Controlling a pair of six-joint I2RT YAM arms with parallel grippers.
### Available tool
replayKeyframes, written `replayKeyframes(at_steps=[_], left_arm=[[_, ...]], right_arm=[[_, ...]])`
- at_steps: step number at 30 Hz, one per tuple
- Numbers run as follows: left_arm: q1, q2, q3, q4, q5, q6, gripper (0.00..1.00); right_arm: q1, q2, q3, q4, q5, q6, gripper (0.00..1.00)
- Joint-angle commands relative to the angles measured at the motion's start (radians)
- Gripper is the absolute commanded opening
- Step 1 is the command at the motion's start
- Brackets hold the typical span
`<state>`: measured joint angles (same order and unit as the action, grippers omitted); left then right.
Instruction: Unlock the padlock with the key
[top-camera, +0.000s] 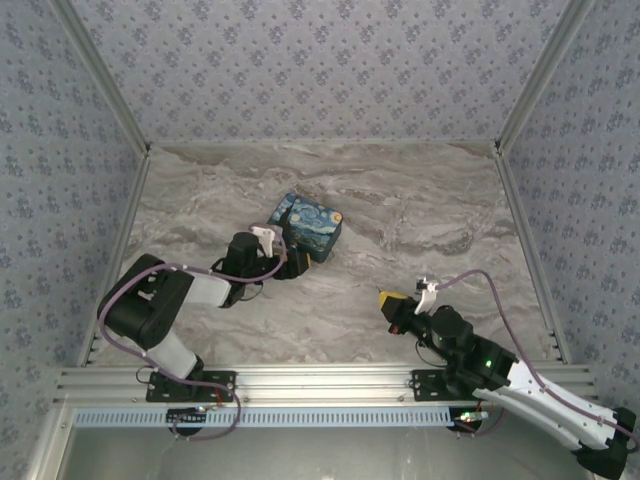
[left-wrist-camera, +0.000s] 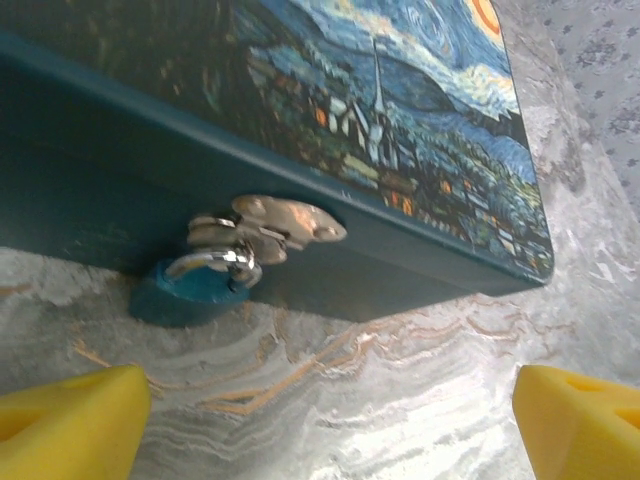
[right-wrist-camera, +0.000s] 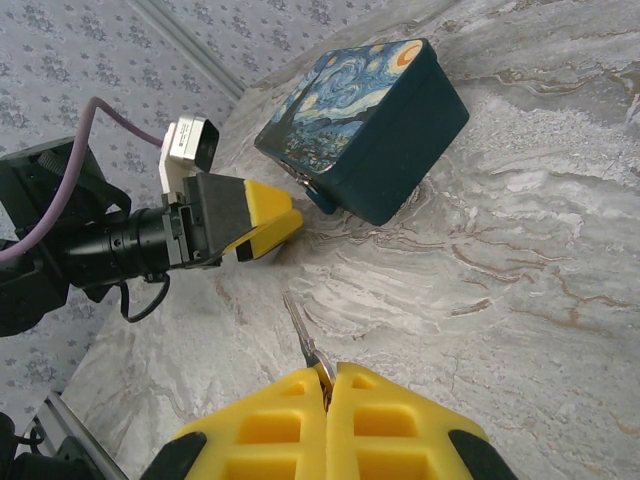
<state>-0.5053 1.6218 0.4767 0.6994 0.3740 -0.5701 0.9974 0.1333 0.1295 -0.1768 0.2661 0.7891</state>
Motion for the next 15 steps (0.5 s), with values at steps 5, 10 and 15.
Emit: replayKeyframes(at_steps=[5,10,15], left_arm=[[-0.002,0.016,0.069,-0.029,-0.092,0.118,0.92],[-0.002,0.058,0.094,-0.022,-0.059,0.108,0.9],[-0.004,0.103,0.089,0.005,-0.057,0.085,0.88]], right_arm=[[0.004,-0.015,-0.005,-0.006,0.022,0.003,0.0],[0.004,-0.014,-0.004,-0.007,0.023,0.003,0.0],[0.004,-0.013,-0.004,-0.007,0.022,0.003,0.0]])
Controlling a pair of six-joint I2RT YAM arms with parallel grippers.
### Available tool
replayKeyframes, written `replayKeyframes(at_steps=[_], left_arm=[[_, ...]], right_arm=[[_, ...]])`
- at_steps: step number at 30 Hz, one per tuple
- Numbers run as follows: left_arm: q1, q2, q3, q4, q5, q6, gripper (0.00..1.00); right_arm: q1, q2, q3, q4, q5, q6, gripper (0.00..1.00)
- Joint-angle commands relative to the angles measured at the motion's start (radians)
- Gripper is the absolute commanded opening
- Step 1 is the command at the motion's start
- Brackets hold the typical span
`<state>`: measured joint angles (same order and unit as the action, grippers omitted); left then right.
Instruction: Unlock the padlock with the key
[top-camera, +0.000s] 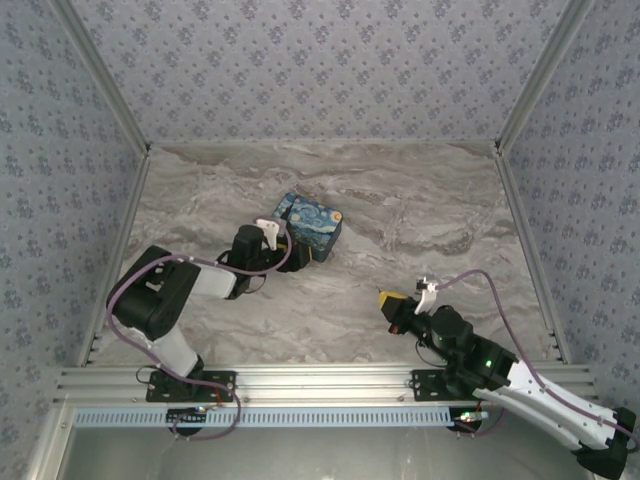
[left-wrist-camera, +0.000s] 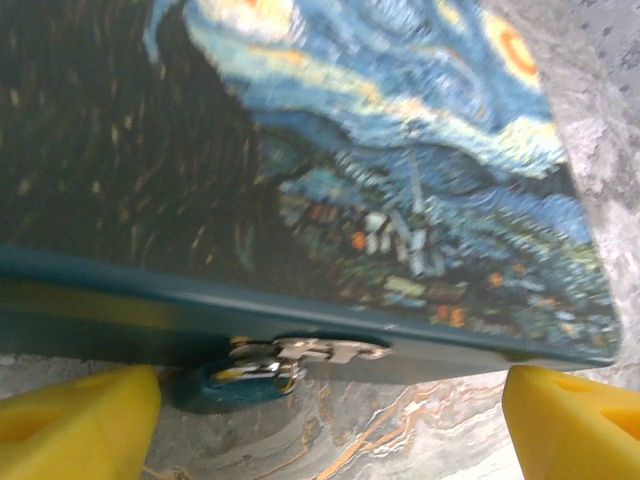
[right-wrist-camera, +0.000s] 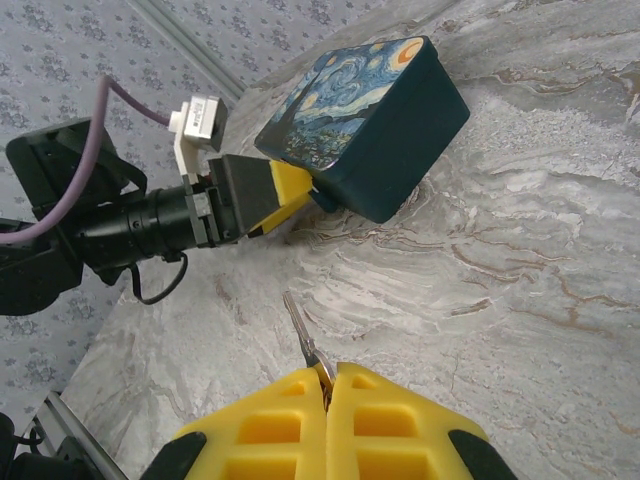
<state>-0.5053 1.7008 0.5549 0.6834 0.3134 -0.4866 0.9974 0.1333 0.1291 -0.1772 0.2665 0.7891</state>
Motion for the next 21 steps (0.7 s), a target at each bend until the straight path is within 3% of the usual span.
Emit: replayKeyframes(at_steps=[1,21], left_arm=[[-0.003,0.03,0.01,0.025,0.008,-0.004,0.88],[-0.06,0.06,-0.013,0.047,-0.013,-0.109,0.68]], right_arm=[[0.003,-0.013,-0.005,-0.007,0.019,0.003,0.0],[0.002,-0.014,-0.008,0.002,0.016,0.004,0.0]])
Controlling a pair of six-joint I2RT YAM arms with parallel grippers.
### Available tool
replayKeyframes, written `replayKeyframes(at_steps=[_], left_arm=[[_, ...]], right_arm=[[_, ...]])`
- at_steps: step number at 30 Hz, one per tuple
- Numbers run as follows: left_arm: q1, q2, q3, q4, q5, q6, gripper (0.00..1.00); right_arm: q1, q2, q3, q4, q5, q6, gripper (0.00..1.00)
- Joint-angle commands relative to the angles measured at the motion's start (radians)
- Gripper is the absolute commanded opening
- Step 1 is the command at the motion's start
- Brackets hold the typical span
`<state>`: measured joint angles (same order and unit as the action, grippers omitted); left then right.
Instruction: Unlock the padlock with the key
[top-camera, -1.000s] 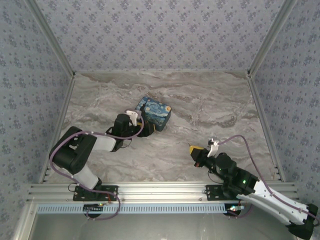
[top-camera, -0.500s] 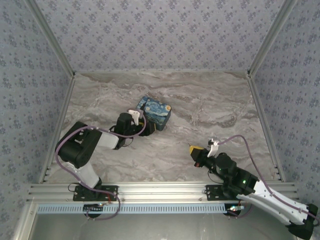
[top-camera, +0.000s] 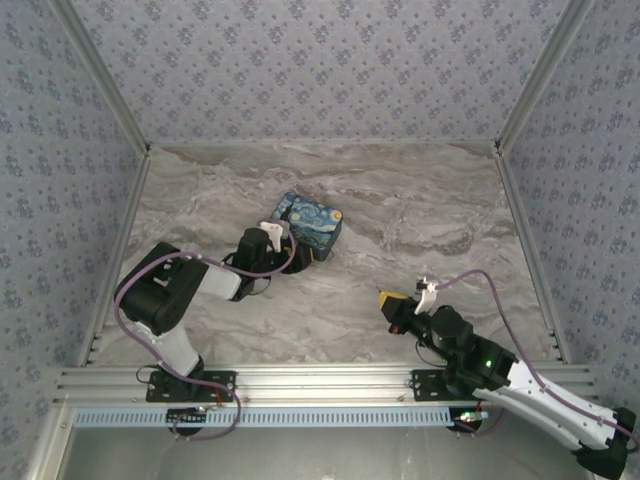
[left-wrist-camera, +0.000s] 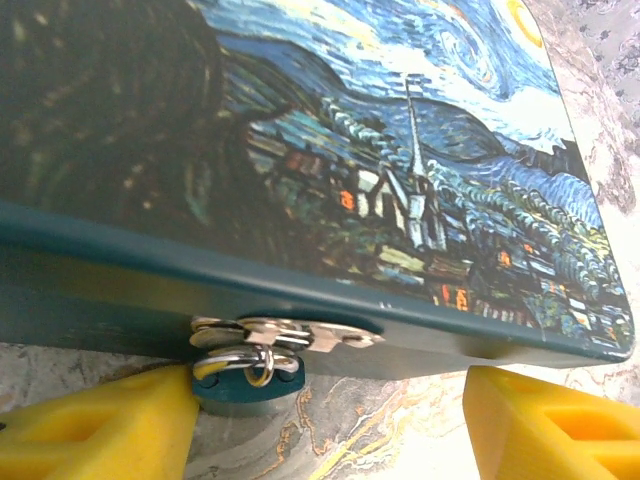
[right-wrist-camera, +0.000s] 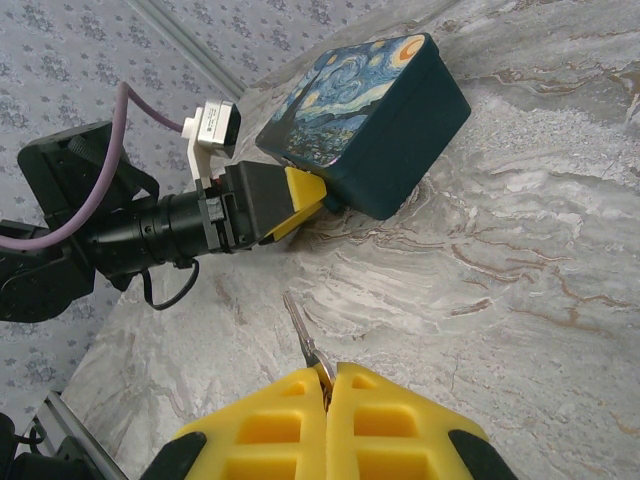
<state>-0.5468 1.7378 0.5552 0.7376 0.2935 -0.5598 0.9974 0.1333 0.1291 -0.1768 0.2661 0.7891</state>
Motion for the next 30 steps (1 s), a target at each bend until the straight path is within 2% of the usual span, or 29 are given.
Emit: replayKeyframes(at_steps=[1,12,18,30], left_arm=[[-0.019,0.024,-0.012,-0.009,0.0,-0.04,0.67],[-0.025,0.061,-0.008,0.044,-0.05,-0.14,0.51],[-0.028,0.071,-0.001,0.052,-0.071,-0.175,0.49],[-0.078,0.096,0.047,-0.025,-0.134,-0.157,0.45]], right_arm=[[0.003,-0.014,-0.009,0.001,0.016,0.003,0.0],[0.004,-0.013,-0.009,0.006,0.012,0.001,0.0],[0.004,-0.015,-0.011,0.005,0.012,0.001,0.0],[0.004,-0.015,-0.014,0.011,0.012,0.003,0.0]])
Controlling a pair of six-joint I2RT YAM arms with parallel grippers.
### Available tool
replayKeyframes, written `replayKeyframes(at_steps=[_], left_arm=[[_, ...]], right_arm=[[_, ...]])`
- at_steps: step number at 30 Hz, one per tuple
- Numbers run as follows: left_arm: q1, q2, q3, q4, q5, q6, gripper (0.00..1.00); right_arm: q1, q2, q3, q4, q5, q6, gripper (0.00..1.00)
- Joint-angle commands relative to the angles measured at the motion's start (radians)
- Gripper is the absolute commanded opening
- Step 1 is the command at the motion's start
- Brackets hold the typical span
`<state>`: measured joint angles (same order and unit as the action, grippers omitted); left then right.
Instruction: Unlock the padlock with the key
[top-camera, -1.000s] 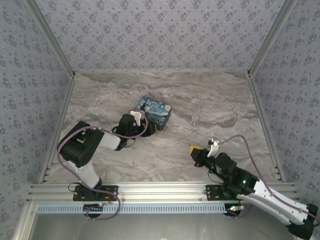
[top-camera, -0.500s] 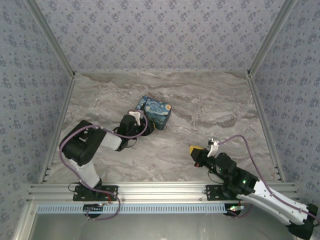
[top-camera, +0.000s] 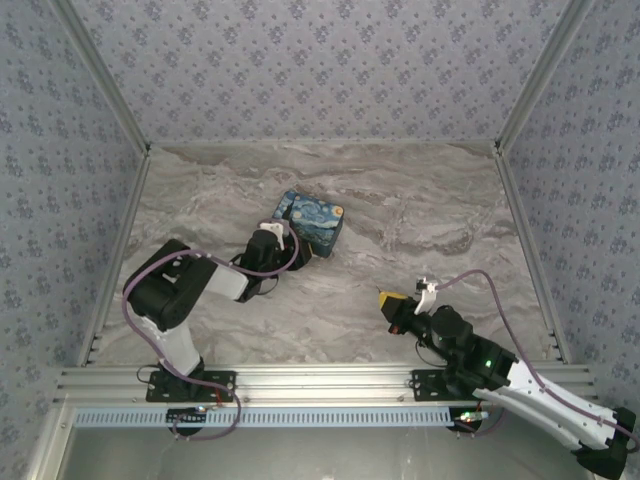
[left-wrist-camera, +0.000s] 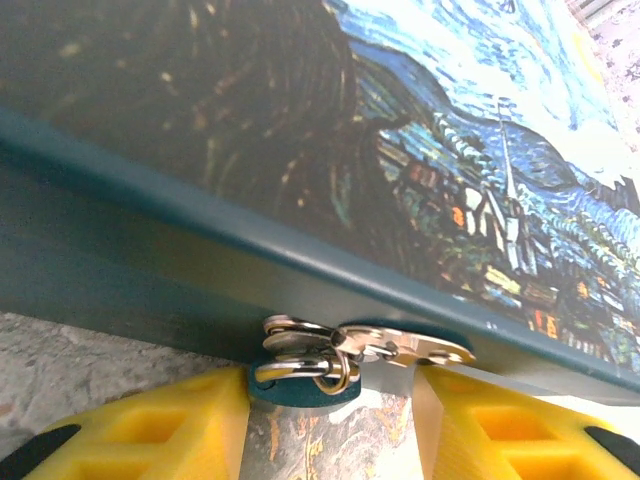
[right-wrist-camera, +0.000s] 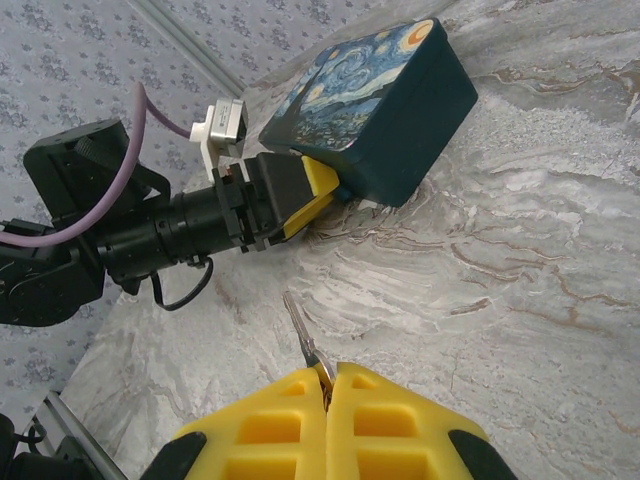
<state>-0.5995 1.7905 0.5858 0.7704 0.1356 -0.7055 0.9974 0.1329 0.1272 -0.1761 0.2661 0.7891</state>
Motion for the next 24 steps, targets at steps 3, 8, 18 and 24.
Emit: replayKeyframes(at_steps=[3,8,18,24], left_arm=[[-0.031,0.058,0.027,-0.052,0.029,-0.025,0.44],[-0.032,0.073,0.037,-0.043,0.018,-0.05,0.4],[-0.033,0.064,0.059,-0.061,0.015,-0.052,0.34],[-0.032,0.017,0.06,-0.081,0.031,-0.067,0.32]], right_arm=[[0.004,-0.015,-0.012,0.01,0.013,0.003,0.0],[0.004,-0.015,-0.012,0.011,0.013,0.003,0.0],[0.004,-0.015,-0.011,0.004,0.013,0.004,0.0],[0.003,-0.011,-0.013,0.008,0.022,0.004,0.0]])
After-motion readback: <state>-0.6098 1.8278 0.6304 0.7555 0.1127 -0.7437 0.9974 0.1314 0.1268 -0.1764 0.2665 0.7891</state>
